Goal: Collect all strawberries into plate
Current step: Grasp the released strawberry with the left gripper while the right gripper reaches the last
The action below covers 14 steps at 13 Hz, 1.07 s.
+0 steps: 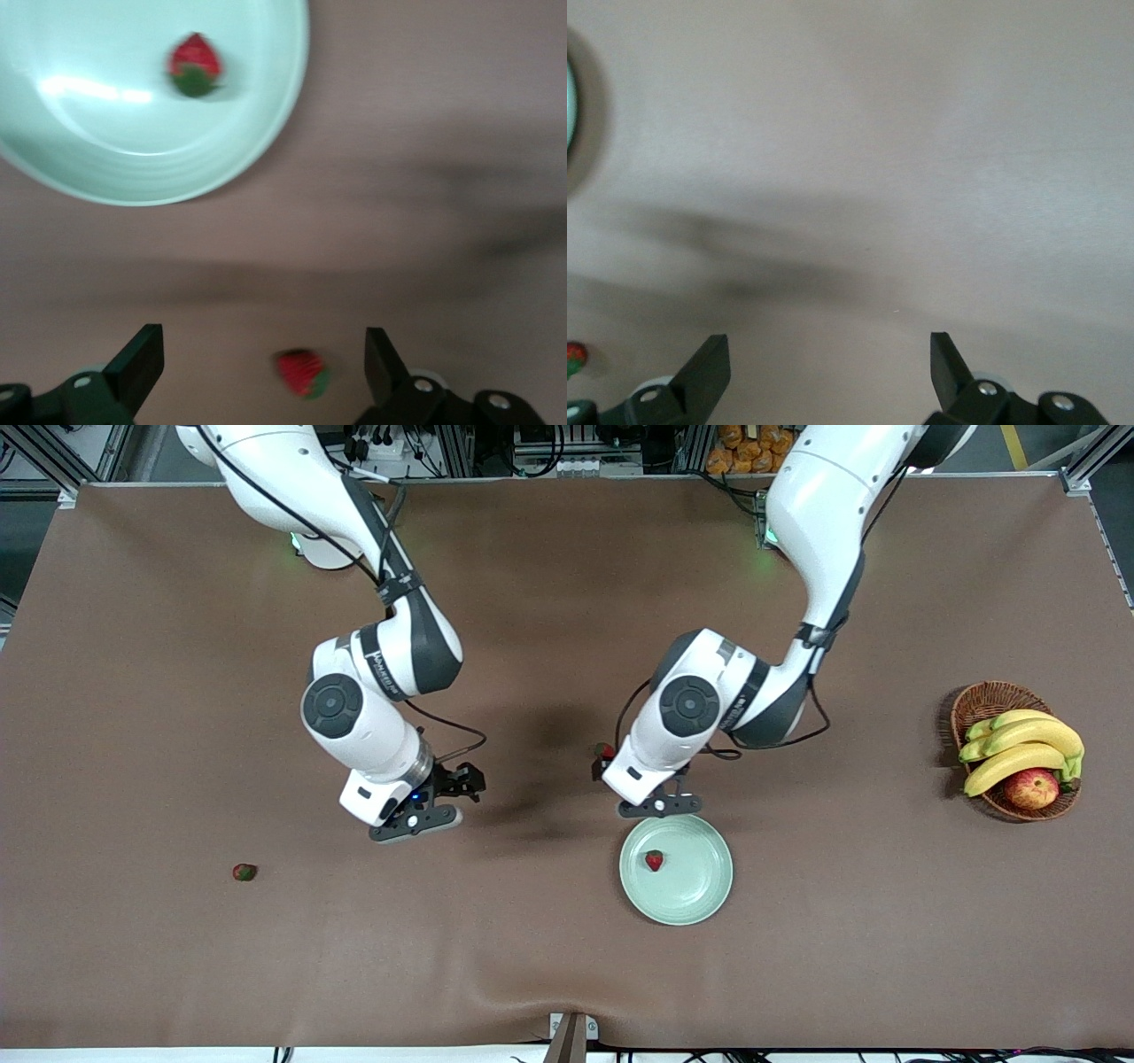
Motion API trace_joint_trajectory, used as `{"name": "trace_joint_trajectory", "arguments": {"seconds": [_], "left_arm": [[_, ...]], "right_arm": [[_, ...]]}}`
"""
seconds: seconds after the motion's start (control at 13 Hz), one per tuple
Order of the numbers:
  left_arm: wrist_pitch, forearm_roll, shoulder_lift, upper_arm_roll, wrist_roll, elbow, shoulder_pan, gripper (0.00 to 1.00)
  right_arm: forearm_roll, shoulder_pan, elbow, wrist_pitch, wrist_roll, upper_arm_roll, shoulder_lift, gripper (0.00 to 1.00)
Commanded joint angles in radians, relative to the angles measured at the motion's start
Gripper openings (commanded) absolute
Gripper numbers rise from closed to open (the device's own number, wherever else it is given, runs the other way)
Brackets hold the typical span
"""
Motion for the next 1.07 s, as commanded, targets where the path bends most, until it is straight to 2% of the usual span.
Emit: {"name": "trace_joint_trajectory", "arguments": {"seconds": [0.0, 0.61, 1.0], "left_arm": [[0.075, -0.007, 0.03, 0.007, -0.015, 0.004, -0.025, 1.0], [0.082, -0.001, 0.044, 0.008, -0.074, -0.125, -0.06, 1.0], [0.082, -0.011, 0.049, 0.005, -0.072, -0.122, -0.074, 0.97]], "right_arm": [[-0.004, -0.045, -0.009, -0.005, -0.071, 0.014, -0.009, 1.0], [-0.005, -0.04, -0.011, -0.005, -0.073, 0.014, -0.004, 1.0], [-0.005, -0.043, -0.012, -0.009, -0.074, 0.014, -0.004, 1.0]]}}
